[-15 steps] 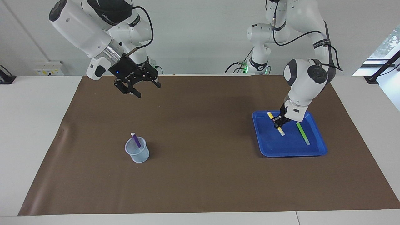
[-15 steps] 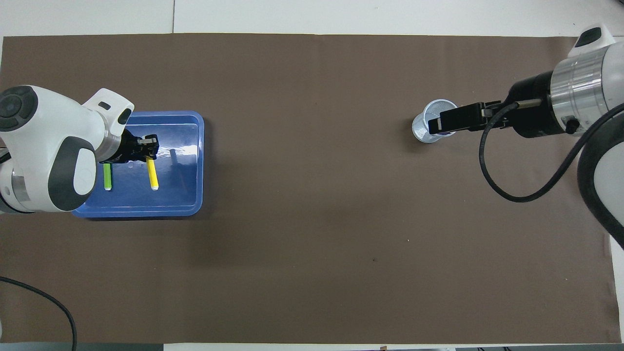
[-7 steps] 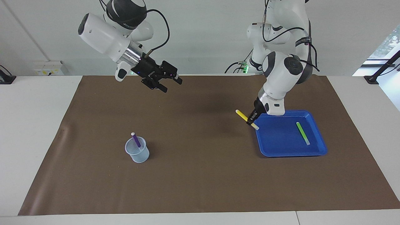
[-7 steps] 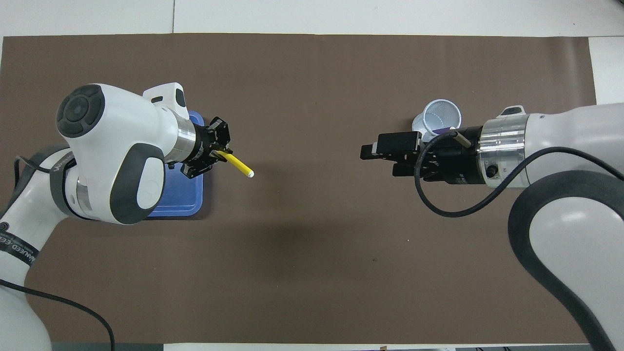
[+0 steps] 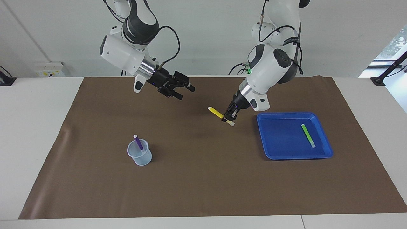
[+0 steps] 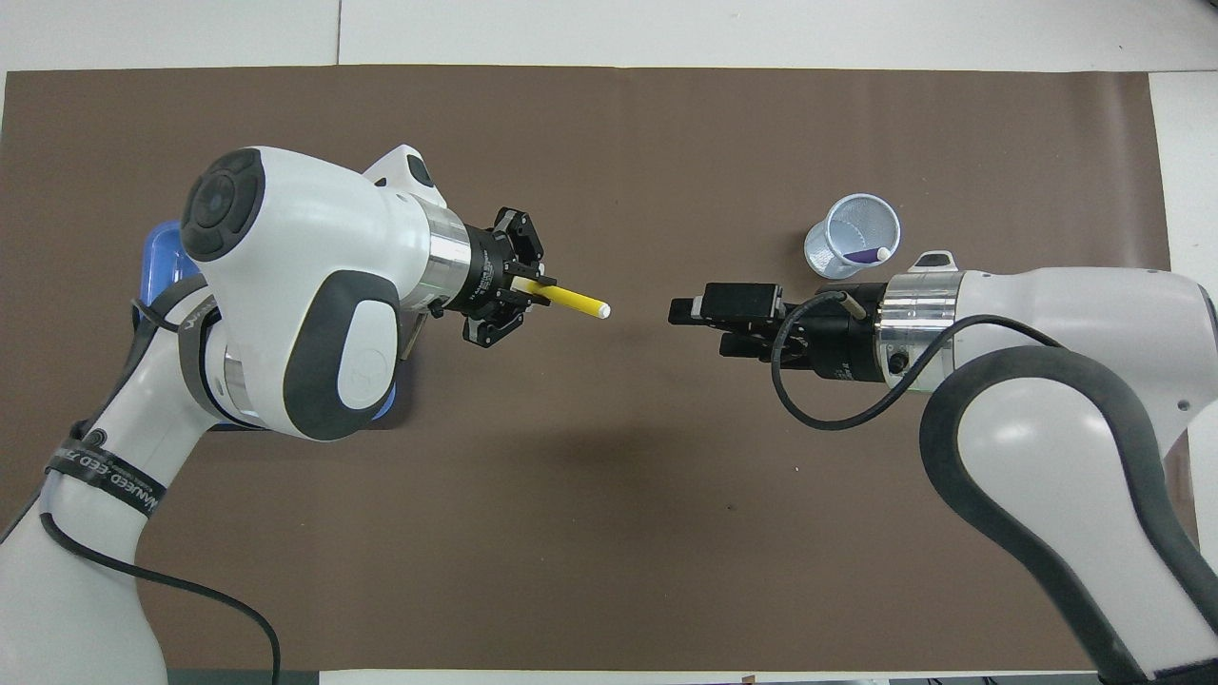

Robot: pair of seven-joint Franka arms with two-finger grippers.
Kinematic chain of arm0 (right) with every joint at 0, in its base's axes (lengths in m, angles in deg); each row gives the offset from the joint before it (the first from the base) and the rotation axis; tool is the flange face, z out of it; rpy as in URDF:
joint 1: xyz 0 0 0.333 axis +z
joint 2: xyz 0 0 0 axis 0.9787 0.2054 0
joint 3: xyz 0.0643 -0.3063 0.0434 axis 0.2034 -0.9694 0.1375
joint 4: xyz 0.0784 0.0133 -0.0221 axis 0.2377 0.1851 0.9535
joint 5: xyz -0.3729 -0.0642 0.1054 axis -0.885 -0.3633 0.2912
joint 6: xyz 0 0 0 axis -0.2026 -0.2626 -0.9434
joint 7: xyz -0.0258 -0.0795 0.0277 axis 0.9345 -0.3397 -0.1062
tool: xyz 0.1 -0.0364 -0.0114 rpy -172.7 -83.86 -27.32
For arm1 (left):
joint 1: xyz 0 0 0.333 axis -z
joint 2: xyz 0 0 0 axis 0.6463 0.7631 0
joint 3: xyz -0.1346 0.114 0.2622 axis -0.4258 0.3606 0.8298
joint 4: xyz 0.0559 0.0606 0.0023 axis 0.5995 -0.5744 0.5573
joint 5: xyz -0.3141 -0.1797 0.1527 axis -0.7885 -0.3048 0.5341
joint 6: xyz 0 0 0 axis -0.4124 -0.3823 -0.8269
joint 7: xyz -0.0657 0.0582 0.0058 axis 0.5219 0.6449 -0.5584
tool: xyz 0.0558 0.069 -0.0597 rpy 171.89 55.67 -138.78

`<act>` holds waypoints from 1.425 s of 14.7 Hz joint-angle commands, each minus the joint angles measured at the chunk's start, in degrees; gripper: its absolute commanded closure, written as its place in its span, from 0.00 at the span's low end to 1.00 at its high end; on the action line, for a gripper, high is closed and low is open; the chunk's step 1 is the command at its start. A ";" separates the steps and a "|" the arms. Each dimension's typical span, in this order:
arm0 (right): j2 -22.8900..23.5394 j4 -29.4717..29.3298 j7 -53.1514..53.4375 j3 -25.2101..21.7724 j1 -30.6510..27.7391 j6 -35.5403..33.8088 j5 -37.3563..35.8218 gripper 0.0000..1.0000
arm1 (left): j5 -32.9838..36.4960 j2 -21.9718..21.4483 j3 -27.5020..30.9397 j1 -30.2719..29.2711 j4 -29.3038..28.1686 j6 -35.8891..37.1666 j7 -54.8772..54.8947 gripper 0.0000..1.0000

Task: Transfer and insert pens with both arms
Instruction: 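Lift the yellow pen with the left gripper while the right gripper approaches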

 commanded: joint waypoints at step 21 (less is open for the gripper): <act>3.81 -1.56 -4.85 0.19 2.02 5.44 7.54 0.59 | -1.13 0.91 0.79 7.49 2.47 -5.68 -10.71 1.00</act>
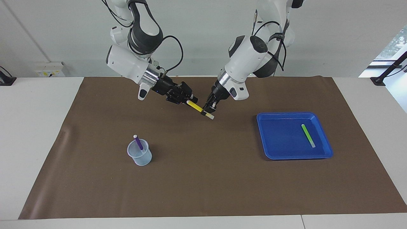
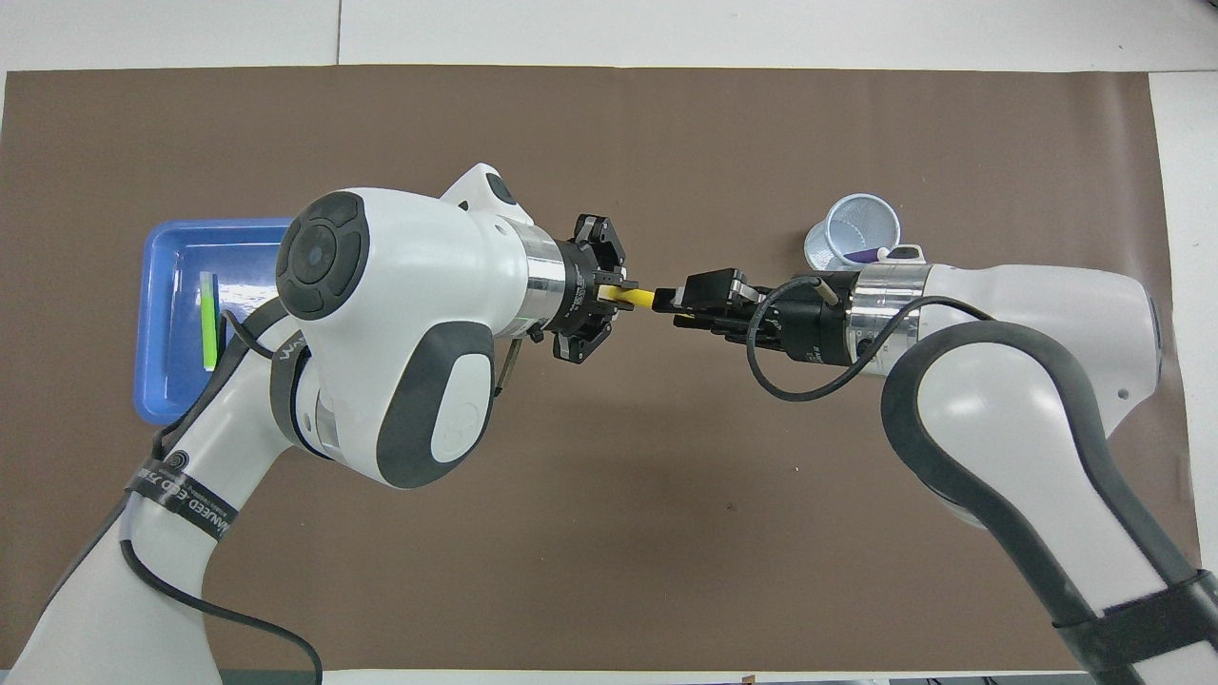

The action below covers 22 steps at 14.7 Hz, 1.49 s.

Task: Transfer and insert pens with both arms
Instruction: 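Grasp the yellow pen with the right gripper, then open the left gripper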

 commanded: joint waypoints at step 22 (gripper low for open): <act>6.96 -17.60 -1.55 -0.26 -6.54 -15.31 -25.59 1.00 | 8.34 -0.23 1.15 0.40 -3.02 0.32 20.73 0.00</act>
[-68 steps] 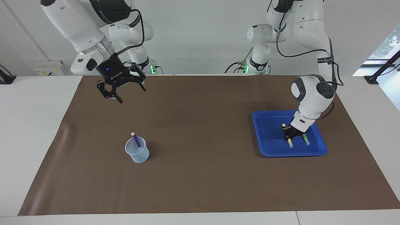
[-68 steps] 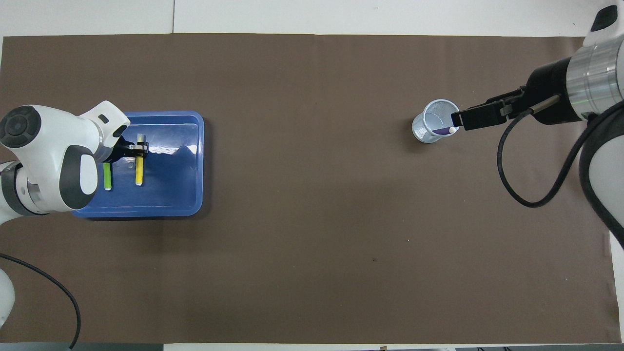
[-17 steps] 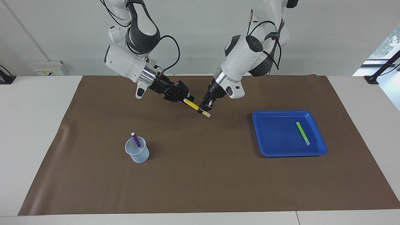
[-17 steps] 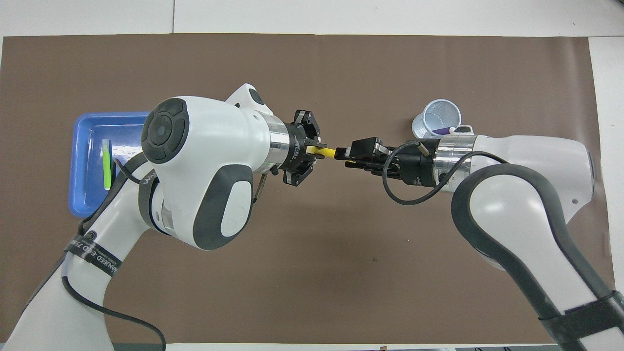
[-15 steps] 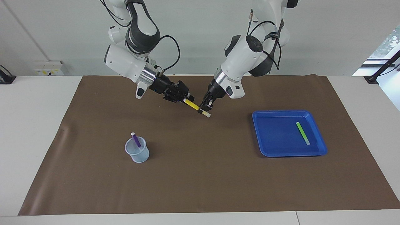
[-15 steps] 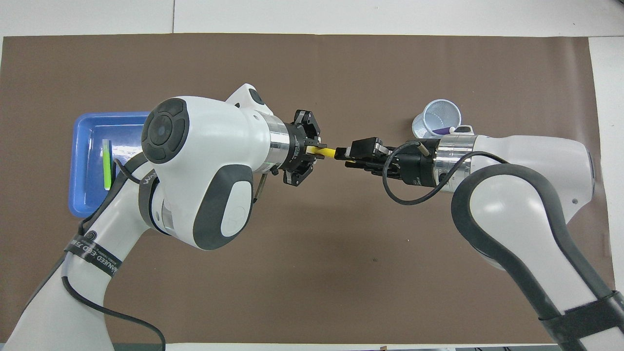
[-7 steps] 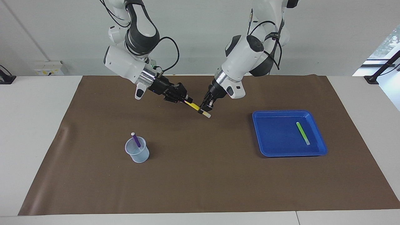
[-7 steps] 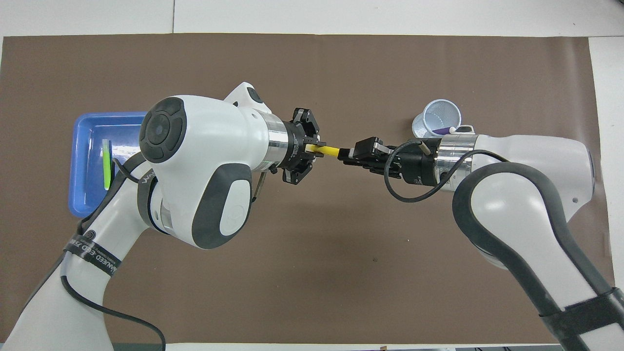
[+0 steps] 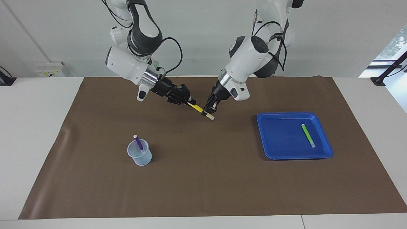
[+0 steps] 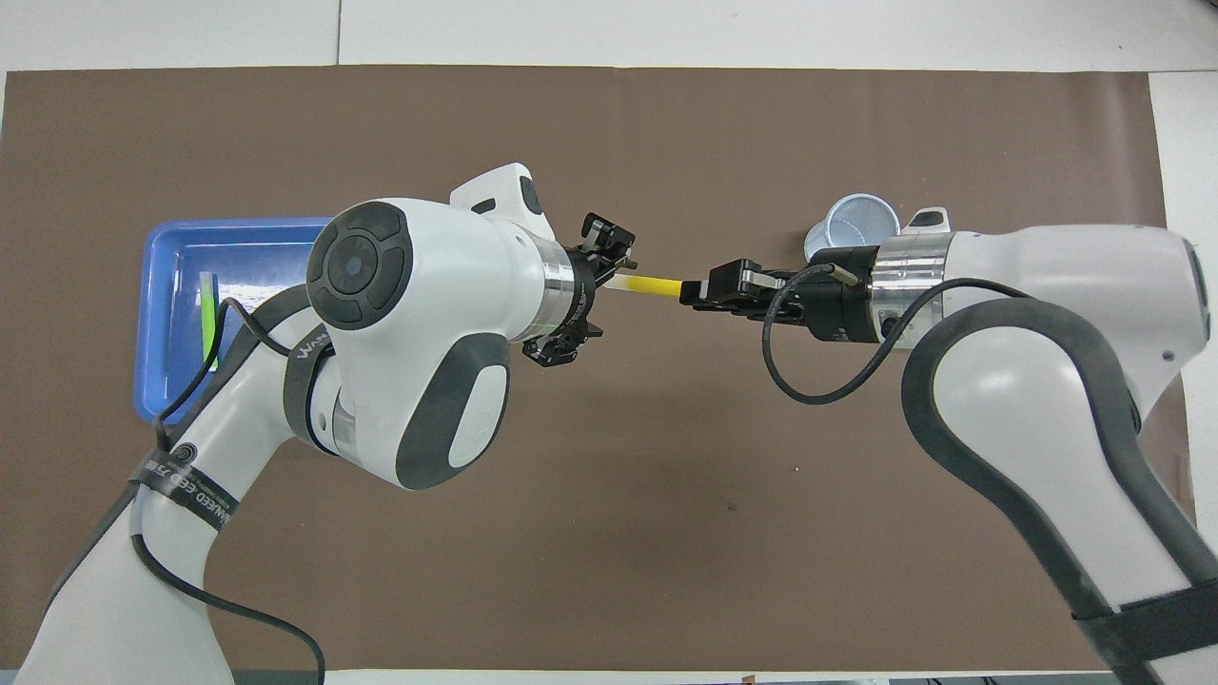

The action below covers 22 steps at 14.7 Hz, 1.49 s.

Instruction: Transfer and insert pens with both arms

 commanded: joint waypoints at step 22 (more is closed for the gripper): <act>14.38 -18.56 -19.41 0.14 -10.30 -8.26 -49.12 1.00 | 20.23 -1.21 0.79 -39.31 -18.83 -5.37 89.67 0.00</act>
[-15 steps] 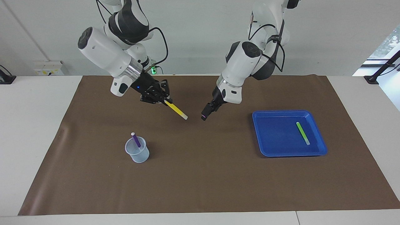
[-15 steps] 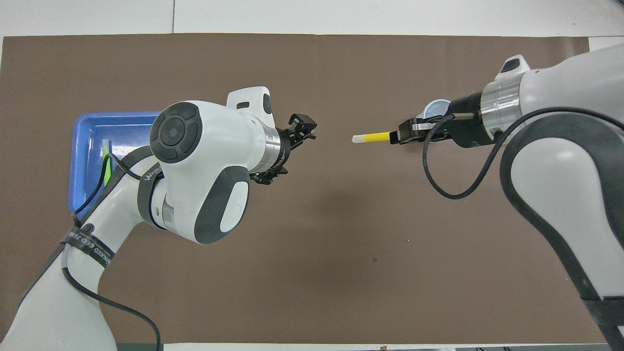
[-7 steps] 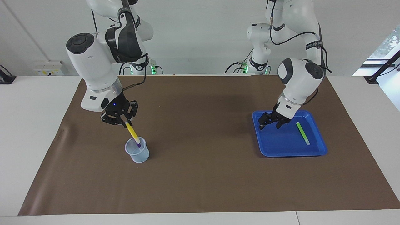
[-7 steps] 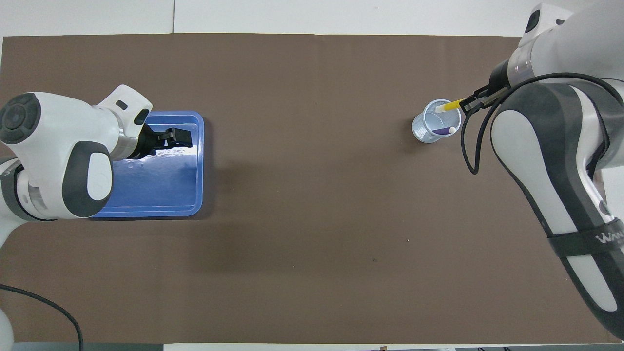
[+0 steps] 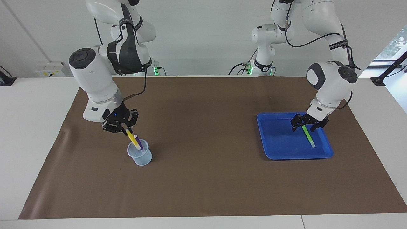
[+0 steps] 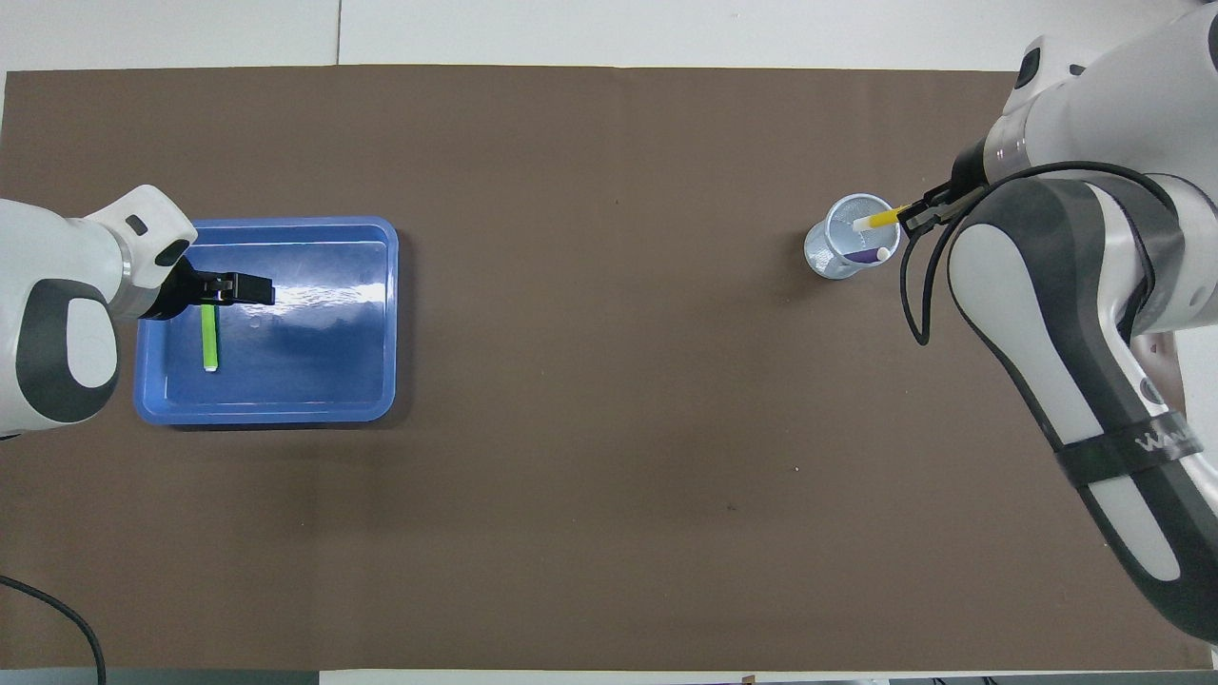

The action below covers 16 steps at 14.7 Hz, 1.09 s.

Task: Transfer and insert pens with both arms
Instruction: 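Grasp the green pen in the tray with the left gripper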

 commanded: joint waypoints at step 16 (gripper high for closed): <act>5.86 2.66 -2.56 0.60 -1.14 5.64 -1.68 1.00 | 2.87 5.70 -0.90 -3.28 -0.22 -2.67 -7.44 1.00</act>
